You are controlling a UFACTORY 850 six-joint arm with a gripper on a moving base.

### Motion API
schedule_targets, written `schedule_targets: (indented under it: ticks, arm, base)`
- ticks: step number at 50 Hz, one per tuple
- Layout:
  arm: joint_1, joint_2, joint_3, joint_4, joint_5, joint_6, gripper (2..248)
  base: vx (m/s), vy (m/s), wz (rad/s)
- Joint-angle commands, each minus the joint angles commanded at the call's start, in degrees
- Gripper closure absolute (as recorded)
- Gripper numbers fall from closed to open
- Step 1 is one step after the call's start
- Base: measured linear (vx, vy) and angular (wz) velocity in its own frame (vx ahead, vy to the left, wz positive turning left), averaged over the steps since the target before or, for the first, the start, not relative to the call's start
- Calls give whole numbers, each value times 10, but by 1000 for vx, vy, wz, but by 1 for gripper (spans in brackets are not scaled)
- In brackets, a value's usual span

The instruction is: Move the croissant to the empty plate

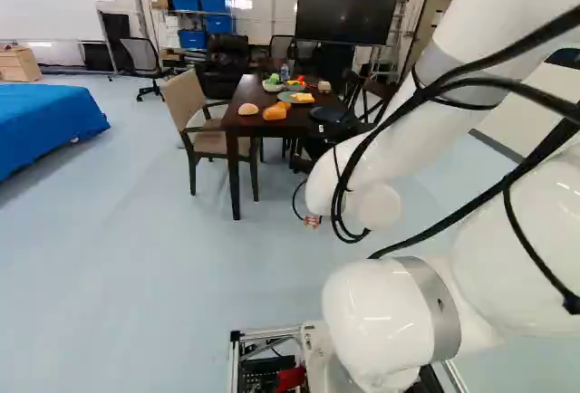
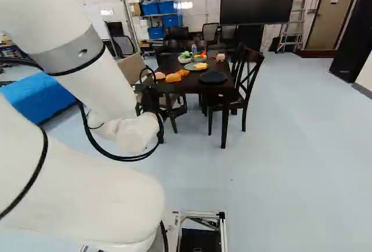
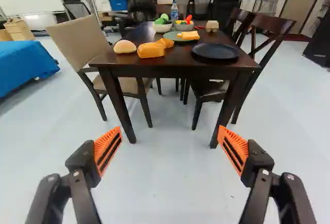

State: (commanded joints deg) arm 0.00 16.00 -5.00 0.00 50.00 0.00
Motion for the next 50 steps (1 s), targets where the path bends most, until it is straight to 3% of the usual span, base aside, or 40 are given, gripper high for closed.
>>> schedule_targets:
  ticks: [27,50]
  arm:
    - [0,0,0,0,0,0,3]
    - [0,0,0,0,0,0,3]
  base:
    - [4,1,6]
    - [95,3,-9]
